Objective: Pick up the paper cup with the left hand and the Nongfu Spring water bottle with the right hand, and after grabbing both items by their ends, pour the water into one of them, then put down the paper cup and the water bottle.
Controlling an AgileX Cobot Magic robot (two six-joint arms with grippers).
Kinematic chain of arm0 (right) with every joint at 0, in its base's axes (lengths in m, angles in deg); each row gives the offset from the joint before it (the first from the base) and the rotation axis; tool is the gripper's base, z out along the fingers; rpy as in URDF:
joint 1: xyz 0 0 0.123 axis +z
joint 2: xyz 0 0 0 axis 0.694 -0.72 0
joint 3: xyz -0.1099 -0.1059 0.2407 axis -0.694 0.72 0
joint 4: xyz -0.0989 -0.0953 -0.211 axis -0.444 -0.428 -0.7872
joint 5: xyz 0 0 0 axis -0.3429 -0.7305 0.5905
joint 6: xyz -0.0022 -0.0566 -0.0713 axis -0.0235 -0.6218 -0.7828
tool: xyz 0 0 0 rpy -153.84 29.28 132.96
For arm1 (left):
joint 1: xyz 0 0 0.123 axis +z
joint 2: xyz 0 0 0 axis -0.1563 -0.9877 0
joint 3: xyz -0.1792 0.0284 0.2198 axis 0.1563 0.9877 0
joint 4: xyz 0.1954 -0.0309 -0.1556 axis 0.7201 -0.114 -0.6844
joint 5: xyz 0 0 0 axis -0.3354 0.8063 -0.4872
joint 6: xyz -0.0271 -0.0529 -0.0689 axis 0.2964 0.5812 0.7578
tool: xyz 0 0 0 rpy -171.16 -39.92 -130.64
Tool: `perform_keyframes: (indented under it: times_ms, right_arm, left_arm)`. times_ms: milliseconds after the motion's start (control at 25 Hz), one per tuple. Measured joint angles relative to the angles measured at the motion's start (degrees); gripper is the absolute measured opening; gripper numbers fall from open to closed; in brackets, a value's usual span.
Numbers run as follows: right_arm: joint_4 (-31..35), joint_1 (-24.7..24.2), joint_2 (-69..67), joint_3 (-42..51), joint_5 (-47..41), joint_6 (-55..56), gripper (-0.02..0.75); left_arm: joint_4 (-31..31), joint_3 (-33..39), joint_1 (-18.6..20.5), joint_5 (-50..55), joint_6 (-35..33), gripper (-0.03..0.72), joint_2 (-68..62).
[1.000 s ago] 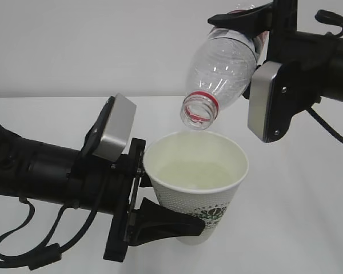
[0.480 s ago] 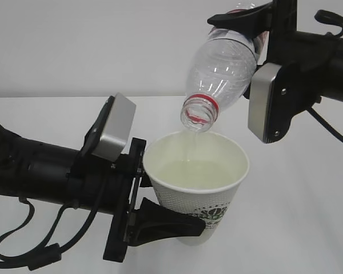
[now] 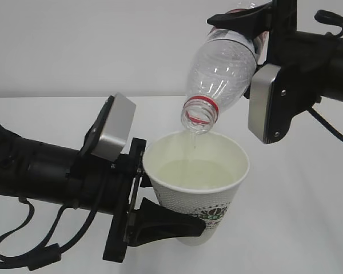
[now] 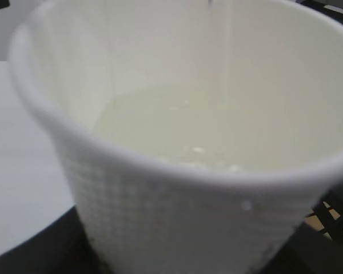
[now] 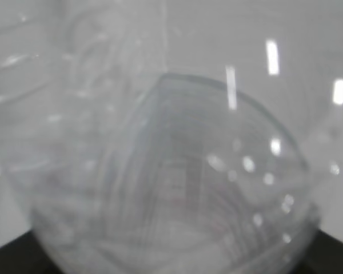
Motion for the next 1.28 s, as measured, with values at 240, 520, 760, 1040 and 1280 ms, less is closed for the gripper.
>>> perform_keyframes:
  times_ms: [240, 520, 760, 1040, 1280]
  right_arm:
    - [0.0, 0.0, 0.0, 0.0, 0.0, -0.4, 0.491]
    - [0.1, 0.0, 0.0, 0.0, 0.1, -0.5, 0.491]
    - [0.2, 0.0, 0.0, 0.0, 0.3, -0.4, 0.491]
    - [0.2, 0.0, 0.0, 0.0, 0.3, 3.1, 0.491]
    - [0.2, 0.0, 0.0, 0.0, 0.3, 3.1, 0.491]
  left_arm:
    - [0.0, 0.0, 0.0, 0.0, 0.0, 0.471, 0.0]
    - [0.0, 0.0, 0.0, 0.0, 0.0, 0.471, 0.0]
    - [0.0, 0.0, 0.0, 0.0, 0.0, 0.471, 0.0]
    - [0.0, 0.0, 0.0, 0.0, 0.0, 0.471, 0.0]
    - [0.0, 0.0, 0.0, 0.0, 0.0, 0.471, 0.0]
